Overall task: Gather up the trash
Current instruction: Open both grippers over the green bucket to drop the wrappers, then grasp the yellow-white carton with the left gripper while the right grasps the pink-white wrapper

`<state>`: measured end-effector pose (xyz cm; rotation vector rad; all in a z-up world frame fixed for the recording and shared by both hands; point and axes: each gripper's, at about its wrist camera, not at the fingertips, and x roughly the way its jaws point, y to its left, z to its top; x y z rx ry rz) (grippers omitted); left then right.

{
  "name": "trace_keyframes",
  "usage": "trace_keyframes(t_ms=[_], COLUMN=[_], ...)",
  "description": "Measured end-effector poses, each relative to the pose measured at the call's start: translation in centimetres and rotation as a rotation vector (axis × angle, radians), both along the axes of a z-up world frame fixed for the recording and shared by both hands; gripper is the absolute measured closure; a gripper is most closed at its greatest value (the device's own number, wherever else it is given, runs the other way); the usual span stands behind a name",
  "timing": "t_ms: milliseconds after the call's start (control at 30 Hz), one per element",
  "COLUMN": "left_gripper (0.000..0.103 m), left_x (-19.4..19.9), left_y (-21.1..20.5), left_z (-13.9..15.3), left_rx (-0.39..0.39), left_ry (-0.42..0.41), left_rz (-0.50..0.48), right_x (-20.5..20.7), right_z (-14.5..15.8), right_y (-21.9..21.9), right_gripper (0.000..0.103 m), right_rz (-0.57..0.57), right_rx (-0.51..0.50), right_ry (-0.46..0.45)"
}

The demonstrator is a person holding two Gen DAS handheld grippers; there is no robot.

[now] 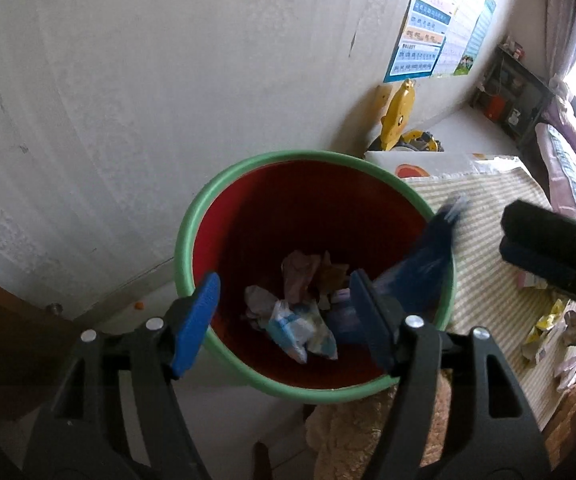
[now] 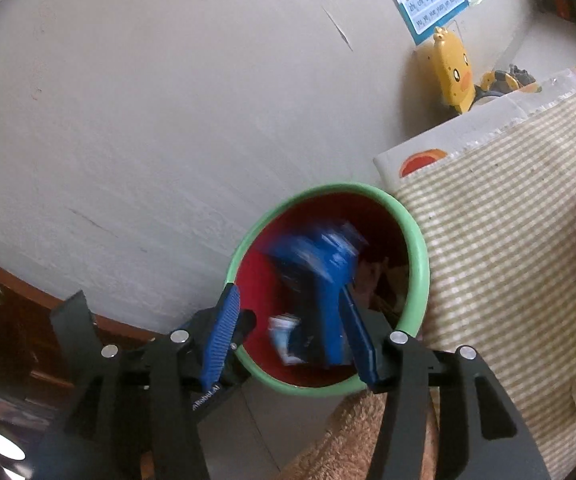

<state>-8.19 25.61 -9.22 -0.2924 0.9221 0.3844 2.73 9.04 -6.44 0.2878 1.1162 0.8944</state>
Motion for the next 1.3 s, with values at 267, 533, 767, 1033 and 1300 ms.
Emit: trace_keyframes(t_ms=[267,533,767,1033,1300], left_gripper=[0.038,0.038,0.034,0.029,0.020], left_x=[0.2,2.6,5.7,9.7,12.1], left_y=[-2.1,-8.9,-20.9,-33.3,-38.9], left_z=[0.5,0.5,0.1,-3.7,-8.2], left_rx=[-0.009,-0.022,-0.013,0.104,0.295], left_ry=[-0.006,0.010,0.028,0.152,0.288], left_rz=[-0.048,-0.228,-0.586,-0.880,-0.955], right_x=[-1.3,-3.4,-6.3,-9.5,-9.9], right_z=[1.8,-1.2,-3.6,-3.9,-3.9], right_y=[-4.3,-17.0,-29.2,-35.5,-37.0], right_gripper=[0.047,0.046,0.046,0.046,0.045], right_rz=[-0.027,-0.262,-0.508,-0.637,-0.650], right_rx=[-0.059,-0.213,-0.388,-0.306,-0.239], right_ry=[-0.087,-0.061,-0.025,0.022,0.037])
